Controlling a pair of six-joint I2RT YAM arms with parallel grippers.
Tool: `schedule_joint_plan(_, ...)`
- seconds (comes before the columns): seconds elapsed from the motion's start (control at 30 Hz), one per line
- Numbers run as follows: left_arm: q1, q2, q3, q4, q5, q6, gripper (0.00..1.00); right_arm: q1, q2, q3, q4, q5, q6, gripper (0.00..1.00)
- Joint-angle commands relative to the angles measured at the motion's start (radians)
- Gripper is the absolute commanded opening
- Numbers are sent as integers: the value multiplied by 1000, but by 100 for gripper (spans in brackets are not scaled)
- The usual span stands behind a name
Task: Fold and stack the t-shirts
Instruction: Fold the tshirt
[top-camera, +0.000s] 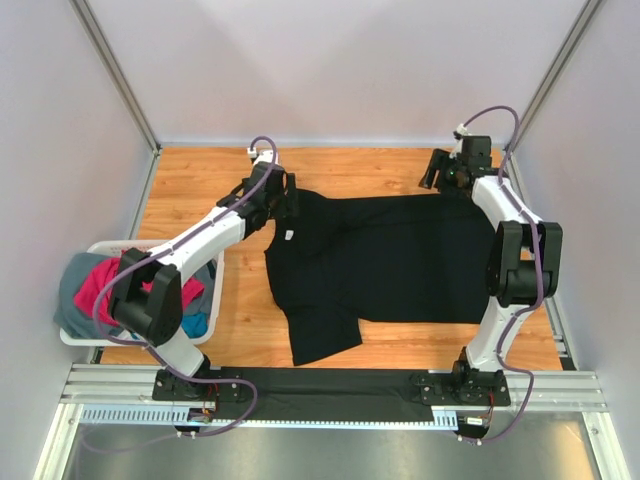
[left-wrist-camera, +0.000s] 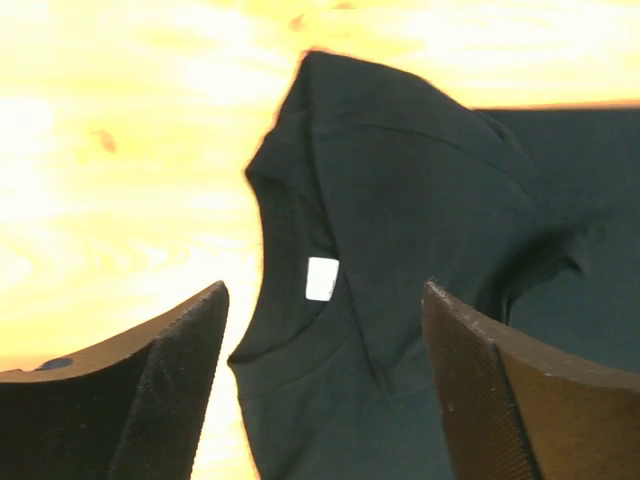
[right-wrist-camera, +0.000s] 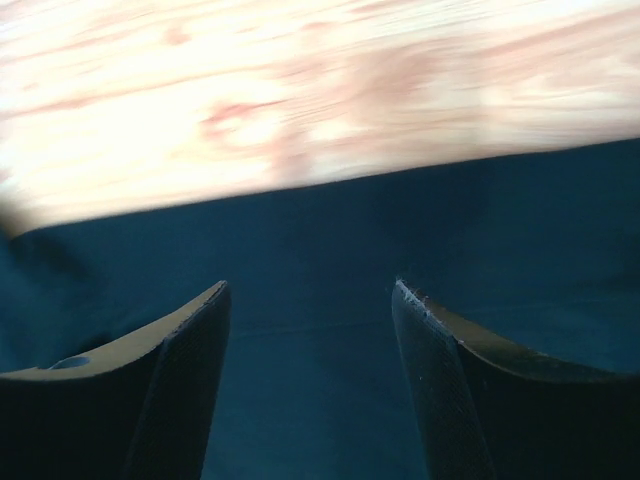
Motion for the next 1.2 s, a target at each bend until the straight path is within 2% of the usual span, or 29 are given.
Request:
schedule_joint_plan(0.0, 33, 49, 31, -75, 41, -292, 82, 48, -60, -32, 17, -30, 58, 67)
schedule_joint_plan(0.17, 64, 54, -18, -89, 124, -489, 77, 145, -65, -57, -2, -41, 169, 65)
schedule_joint_plan(0.3, 53, 5, -130, -1, 182, -662, 76, 192, -63, -80, 27, 8, 262, 65)
schedule_joint_plan(0.47, 30, -30, -228, 45, 167, -751, 74, 205, 16, -31, 50, 4, 356, 53)
schedule_joint_plan(0.63, -17, -14, -248, 89, 193, -794, 73, 221, 111, 63, 53, -9, 345, 36)
schedule_joint_plan(0.7, -35, -1, -237, 75, 187, -811, 73, 229, 159, 115, 46, -39, 339, 33)
schedule_joint_plan(0.87, -43, 14, -254, 88, 151, -883, 70, 267, 207, 160, 64, -108, 289, 31)
schedule_joint_plan(1.17, -72, 46, -265, 134, 107, -964, 69, 291, 176, 146, 18, 10, 197, 31)
